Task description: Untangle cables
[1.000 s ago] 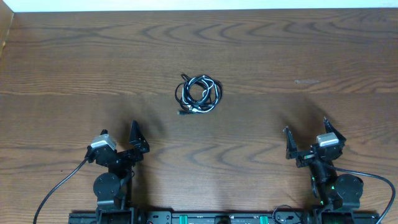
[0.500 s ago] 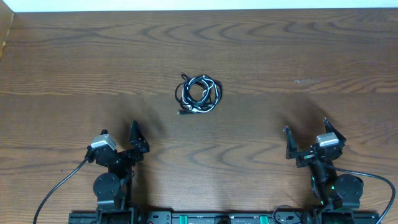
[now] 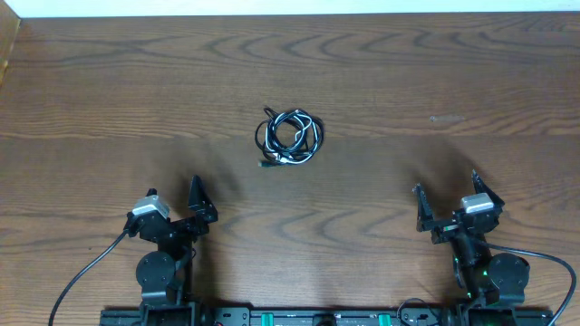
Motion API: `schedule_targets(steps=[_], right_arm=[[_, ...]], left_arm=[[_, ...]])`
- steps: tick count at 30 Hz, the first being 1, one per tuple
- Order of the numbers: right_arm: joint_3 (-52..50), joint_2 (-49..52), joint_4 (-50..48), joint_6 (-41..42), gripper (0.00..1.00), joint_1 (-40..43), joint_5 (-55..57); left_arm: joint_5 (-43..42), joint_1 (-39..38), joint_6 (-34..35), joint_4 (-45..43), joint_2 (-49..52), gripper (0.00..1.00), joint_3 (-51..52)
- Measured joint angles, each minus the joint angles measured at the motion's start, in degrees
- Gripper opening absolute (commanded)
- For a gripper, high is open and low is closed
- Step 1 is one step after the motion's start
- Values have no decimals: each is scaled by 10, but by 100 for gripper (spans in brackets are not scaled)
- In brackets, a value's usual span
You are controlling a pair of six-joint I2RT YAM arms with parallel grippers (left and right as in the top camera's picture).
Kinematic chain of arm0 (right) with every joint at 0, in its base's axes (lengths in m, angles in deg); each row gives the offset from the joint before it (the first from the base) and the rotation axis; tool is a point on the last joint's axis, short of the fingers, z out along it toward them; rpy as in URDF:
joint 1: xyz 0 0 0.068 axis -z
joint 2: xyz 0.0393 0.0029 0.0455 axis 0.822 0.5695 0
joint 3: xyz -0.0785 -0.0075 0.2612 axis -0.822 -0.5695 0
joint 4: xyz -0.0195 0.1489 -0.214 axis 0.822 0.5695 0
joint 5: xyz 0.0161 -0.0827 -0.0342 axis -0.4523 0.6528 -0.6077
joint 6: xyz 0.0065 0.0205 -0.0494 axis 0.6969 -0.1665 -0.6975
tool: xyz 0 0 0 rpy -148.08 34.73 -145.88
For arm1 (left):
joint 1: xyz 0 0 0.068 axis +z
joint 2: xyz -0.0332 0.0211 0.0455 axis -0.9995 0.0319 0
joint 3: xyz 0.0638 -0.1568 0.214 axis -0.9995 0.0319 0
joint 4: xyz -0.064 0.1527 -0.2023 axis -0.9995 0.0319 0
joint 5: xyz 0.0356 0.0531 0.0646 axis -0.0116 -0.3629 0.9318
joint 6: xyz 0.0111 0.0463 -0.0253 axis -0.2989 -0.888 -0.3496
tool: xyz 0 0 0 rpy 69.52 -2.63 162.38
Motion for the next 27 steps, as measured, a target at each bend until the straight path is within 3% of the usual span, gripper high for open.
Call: schedule_targets(steps=[27], right_arm=[[0,0,0,0,99,0,6]], left_arm=[[0,0,0,0,0,96,0]])
